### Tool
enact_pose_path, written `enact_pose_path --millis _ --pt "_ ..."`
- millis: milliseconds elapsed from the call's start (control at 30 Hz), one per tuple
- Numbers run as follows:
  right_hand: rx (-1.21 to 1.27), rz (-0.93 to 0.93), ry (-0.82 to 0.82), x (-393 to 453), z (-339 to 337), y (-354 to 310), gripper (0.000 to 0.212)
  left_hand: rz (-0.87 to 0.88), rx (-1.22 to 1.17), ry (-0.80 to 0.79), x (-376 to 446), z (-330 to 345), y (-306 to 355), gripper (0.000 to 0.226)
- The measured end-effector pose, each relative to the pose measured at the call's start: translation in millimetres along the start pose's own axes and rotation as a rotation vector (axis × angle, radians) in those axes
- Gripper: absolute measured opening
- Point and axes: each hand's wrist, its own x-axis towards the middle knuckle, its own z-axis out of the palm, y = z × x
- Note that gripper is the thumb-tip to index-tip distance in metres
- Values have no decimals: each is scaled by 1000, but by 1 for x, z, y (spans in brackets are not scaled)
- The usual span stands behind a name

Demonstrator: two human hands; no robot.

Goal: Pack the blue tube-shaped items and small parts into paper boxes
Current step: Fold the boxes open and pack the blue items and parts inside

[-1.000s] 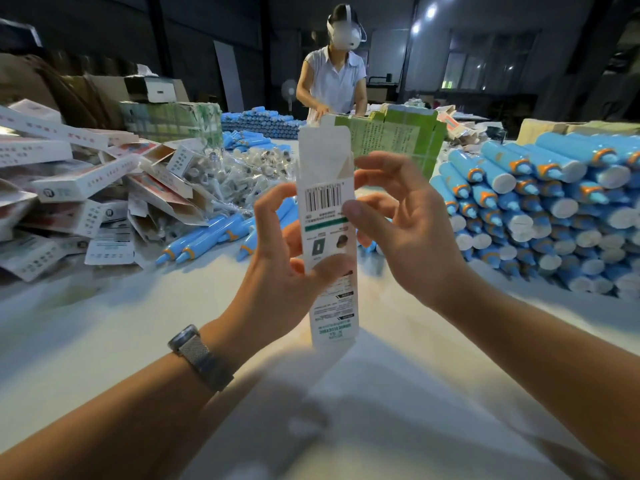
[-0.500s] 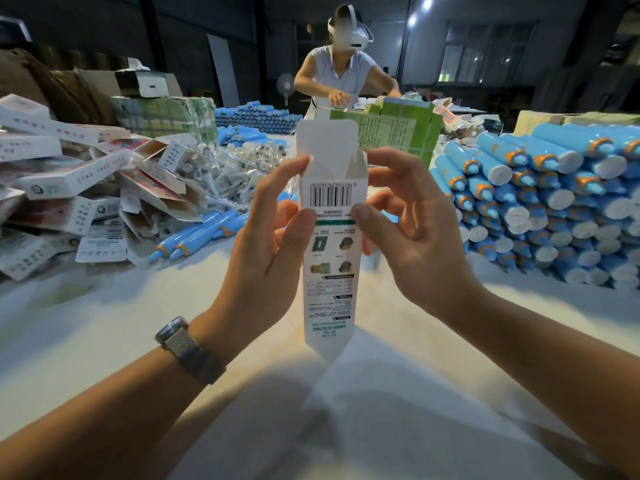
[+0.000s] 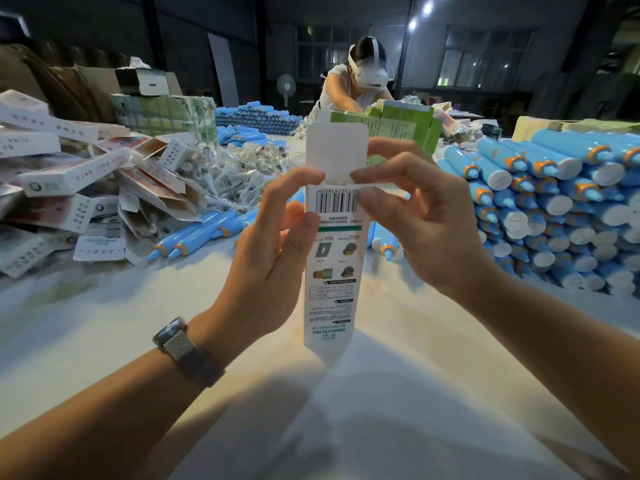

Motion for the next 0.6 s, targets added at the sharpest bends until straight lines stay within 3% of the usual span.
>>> enact_pose_path --millis 233,400,600 --pt "63 -51 18 3 -1 -1 5 -48 -20 13 1 0 3 25" --pt "-15 -115 -19 8 -4 -5 28 -24 -62 -9 0 0 2 26" --pt "-136 -161 -65 8 -3 -4 13 -71 -43 -20 4 -3 7 28"
